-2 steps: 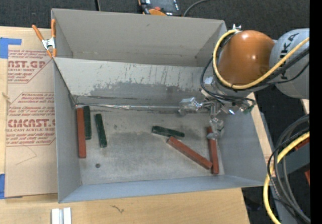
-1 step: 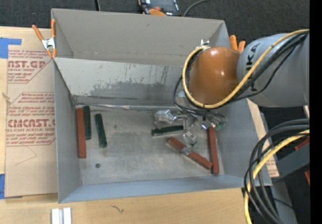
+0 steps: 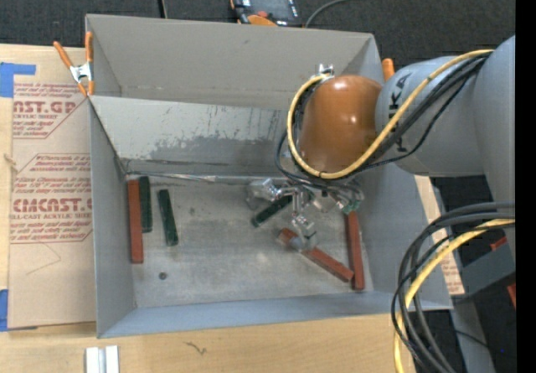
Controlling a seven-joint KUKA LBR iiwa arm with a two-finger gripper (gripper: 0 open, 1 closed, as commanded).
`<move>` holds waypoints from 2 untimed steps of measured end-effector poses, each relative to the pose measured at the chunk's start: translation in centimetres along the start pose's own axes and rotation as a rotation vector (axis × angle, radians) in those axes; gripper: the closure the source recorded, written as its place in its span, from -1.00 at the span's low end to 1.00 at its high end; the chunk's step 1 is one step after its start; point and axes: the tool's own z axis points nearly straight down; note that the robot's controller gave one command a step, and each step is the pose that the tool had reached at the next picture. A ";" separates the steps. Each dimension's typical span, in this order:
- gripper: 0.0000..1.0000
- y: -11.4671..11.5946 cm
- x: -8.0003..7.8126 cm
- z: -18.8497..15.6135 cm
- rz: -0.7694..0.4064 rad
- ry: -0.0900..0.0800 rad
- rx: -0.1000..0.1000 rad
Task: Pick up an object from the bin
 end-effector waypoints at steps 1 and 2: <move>1.00 -0.2 -0.1 -0.3 0.003 -0.007 0.003; -1.00 -0.1 0.0 -0.1 0.003 -0.004 0.001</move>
Offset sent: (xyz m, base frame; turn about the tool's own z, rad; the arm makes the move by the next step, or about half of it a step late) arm 0.0000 0.0000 0.0000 0.0000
